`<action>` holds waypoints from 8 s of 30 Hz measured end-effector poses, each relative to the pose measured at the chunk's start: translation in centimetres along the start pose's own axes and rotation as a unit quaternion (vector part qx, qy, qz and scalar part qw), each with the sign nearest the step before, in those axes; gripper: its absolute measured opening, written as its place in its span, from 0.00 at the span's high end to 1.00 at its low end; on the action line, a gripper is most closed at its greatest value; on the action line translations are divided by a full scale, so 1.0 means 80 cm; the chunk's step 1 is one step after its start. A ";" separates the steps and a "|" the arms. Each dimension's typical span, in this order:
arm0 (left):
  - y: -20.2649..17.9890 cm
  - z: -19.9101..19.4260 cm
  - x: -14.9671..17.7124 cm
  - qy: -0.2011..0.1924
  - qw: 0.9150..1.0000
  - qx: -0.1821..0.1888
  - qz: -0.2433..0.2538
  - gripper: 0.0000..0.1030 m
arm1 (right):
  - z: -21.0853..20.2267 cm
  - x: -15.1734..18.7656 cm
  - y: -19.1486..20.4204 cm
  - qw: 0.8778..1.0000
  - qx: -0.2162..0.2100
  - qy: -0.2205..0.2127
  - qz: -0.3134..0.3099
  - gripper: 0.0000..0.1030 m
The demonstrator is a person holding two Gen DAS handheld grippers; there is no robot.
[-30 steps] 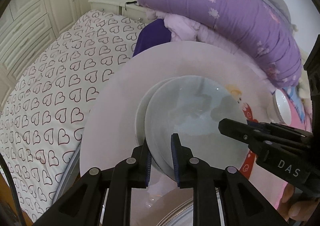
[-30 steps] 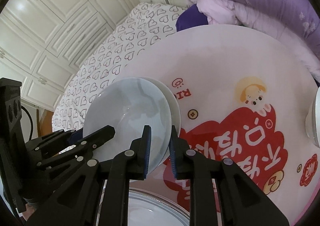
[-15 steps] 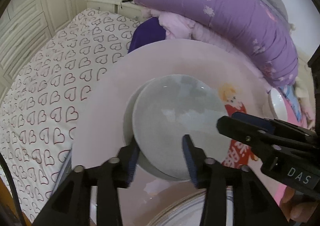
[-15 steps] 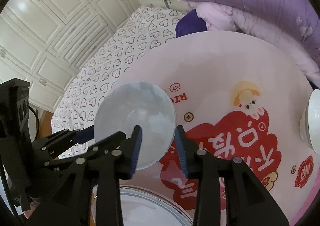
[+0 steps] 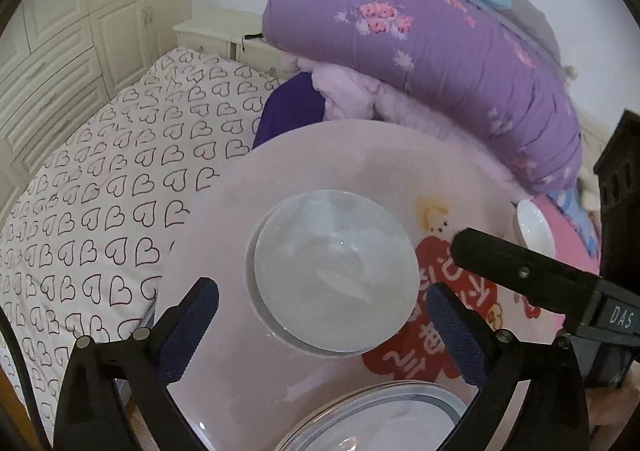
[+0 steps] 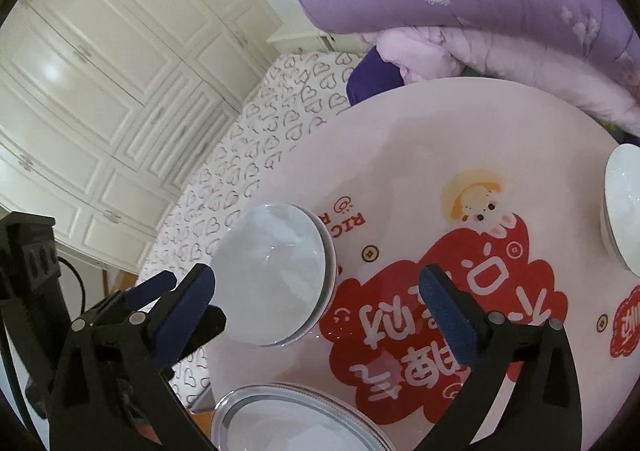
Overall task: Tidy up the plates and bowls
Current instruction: 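Open both grippers to release the nested bowls, then move both grippers to the last white bowls on the table, then close the left gripper on a white bowl rim while the right gripper grasps another, then carry both held bowls and lower them into the nested bowls, then open both grippers to release the bowls onto the nested stack, then move both grippers to the nested bowl stack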
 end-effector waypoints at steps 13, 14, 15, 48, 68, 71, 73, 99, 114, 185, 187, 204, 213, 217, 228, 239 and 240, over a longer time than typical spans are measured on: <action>-0.046 -0.055 0.009 -0.030 0.999 0.013 0.003 0.01 | -0.069 0.002 -0.017 0.999 -0.012 -0.053 0.001 0.00; -0.049 -0.057 0.007 -0.033 0.999 0.015 0.005 0.01 | -0.075 0.000 -0.020 0.998 -0.013 -0.056 0.001 0.00; -0.053 -0.061 0.007 -0.035 0.999 0.017 0.007 0.01 | -0.081 0.000 -0.021 0.998 -0.014 -0.060 0.001 0.00; -0.233 -0.039 -0.027 -0.053 0.992 0.075 0.090 0.01 | -0.285 0.003 -0.234 0.971 0.070 -0.209 0.092 0.00; -0.294 0.152 -0.084 0.043 0.996 0.055 0.049 0.01 | -0.216 -0.046 -0.342 0.969 0.109 -0.163 0.151 0.00; -0.305 0.179 -0.093 0.052 0.996 0.046 0.058 0.01 | -0.197 -0.056 -0.349 0.970 0.115 -0.149 0.154 0.00; -0.312 0.196 -0.100 0.059 0.996 0.041 0.061 0.03 | -0.186 -0.062 -0.352 0.971 0.115 -0.140 0.154 0.00; -0.326 0.320 -0.125 0.123 0.983 0.132 0.024 0.90 | -0.111 -0.080 -0.339 0.979 0.103 -0.088 0.154 0.84; -0.264 0.209 -0.100 0.079 0.988 0.133 0.008 0.90 | -0.130 -0.048 -0.243 0.986 0.077 -0.095 0.115 0.84; 0.016 0.014 0.008 0.035 0.997 0.022 -0.064 0.84 | 0.041 0.026 0.041 0.994 0.077 0.033 -0.073 0.74; 0.015 0.015 0.008 0.034 0.997 0.018 -0.063 0.83 | 0.041 0.025 0.040 0.994 0.076 0.033 -0.072 0.71; 0.019 -0.010 0.016 -0.008 0.997 -0.008 -0.070 0.01 | -0.002 0.005 0.017 0.998 0.051 -0.032 -0.032 0.00; -0.006 -0.059 0.043 -0.037 0.998 -0.018 -0.057 0.01 | -0.041 0.006 0.006 0.998 0.020 -0.061 -0.021 0.00; -0.020 -0.086 0.058 -0.055 0.997 -0.030 -0.050 0.01 | -0.064 0.009 0.000 0.997 0.010 -0.077 -0.022 0.00; -0.032 -0.136 0.113 -0.088 0.993 -0.049 -0.066 0.01 | -0.110 0.022 -0.001 0.992 0.002 -0.117 -0.050 0.00; -0.001 -0.091 0.119 -0.039 0.991 -0.023 -0.129 0.01 | -0.074 0.017 -0.017 0.994 0.023 -0.074 -0.073 0.00; 0.002 -0.083 0.111 -0.033 0.990 -0.021 -0.134 0.01 | -0.067 0.016 -0.019 0.995 0.026 -0.065 -0.075 0.00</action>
Point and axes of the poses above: each gripper's, at about its wrist camera, not at the fingertips, and z roughly the way its jaws point, y to its left, x to its underside, the point moved 3 cm from there along z, roughly the way its jaws point, and after that the axes turned 13 degrees about z, right-handed, at the moved point
